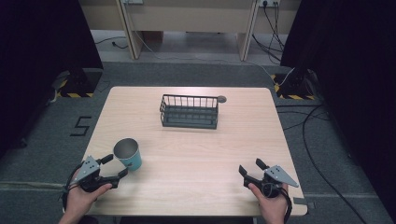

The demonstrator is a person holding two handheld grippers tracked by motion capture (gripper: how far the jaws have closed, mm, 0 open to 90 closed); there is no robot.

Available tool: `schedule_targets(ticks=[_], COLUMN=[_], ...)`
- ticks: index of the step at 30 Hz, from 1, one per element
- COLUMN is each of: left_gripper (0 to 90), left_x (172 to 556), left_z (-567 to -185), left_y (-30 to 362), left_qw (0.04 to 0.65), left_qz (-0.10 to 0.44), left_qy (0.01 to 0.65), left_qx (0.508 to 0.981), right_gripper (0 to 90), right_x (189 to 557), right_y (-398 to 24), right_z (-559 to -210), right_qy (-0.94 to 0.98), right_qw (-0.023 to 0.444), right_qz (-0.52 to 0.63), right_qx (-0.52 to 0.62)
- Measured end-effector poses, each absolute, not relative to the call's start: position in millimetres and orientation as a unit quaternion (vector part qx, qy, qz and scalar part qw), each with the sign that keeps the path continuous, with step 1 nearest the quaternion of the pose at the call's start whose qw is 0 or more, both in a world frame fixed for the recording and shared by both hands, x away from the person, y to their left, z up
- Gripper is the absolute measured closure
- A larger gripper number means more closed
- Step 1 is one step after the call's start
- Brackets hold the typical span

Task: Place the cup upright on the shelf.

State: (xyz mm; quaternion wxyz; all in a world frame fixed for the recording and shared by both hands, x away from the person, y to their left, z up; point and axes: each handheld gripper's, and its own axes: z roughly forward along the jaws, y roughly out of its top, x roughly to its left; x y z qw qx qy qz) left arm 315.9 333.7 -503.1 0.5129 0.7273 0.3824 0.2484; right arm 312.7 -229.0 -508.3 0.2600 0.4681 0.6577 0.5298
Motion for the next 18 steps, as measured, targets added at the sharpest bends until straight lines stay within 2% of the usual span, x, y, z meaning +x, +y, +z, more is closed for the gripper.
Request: schedule_targets(ticks=[18], left_gripper=[14.2], left_x=[343.6], left_z=[-506.3], left_y=[319.4], left_qw=[0.51], left_qz=[0.246], left_qy=[0.376], left_qx=[0.734], right_gripper=[21.9], right_x=[314.0], right_y=[-228.3], right_z=[-510.4], right_qy=[0.66], right_qw=[0.255], right_qz=[0.526], right_qx=[0.473])
